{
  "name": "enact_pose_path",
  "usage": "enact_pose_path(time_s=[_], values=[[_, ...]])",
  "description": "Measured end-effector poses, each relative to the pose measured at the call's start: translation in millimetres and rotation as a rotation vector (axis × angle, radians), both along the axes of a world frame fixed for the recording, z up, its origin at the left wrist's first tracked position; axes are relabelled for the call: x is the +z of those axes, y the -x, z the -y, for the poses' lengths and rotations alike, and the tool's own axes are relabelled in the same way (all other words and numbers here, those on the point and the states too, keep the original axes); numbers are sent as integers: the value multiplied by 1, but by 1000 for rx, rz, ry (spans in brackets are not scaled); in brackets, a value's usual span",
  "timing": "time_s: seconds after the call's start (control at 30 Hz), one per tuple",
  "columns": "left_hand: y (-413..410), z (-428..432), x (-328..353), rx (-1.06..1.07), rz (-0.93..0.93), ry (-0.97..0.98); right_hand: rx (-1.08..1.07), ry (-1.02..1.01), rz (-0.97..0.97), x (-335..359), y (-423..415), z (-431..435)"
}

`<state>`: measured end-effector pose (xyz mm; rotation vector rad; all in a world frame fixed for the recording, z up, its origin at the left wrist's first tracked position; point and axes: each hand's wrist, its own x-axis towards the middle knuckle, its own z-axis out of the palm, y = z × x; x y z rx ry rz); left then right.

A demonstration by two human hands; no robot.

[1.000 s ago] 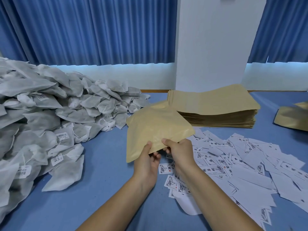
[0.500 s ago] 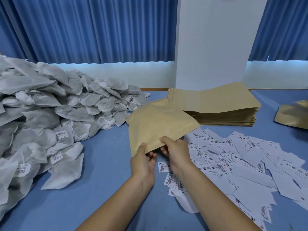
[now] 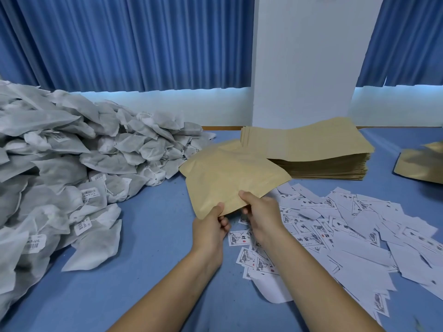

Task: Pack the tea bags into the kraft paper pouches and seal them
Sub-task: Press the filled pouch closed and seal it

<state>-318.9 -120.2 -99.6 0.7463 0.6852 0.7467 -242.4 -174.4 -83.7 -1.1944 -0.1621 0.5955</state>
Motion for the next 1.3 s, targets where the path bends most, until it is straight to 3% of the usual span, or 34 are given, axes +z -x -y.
enact_pose_path(time_s=[0.2,0.37,0.53,0.63,0.7,0.8,0.97,1.13,1.23,1.3], values=[[2,-5,1,43,-21,1,13,41,46,1,-6,1],[1,-5,0,60,-37,12,-139,55,52,3,-24,12],[-2,8,-2,127,95,38,16,57,109,5,-23,15],[-7,9,-1,22,114,3,153,-15,74,6,-18,12],[-9,7,-2,-10,54,-35,48,-13,73,6,-19,13],[-9,2,-5,3,-42,-81,-168,110,264,6,-29,18],[-7,1,-7,18,-86,-136,-195,174,311,4,-28,18],[-5,5,-4,-188,-27,-110,-223,144,257,8,-29,17],[-6,2,-3,-126,-95,-143,-220,243,308,7,-26,17],[-6,-1,-4,-62,-127,-159,-154,178,300,4,-21,15]])
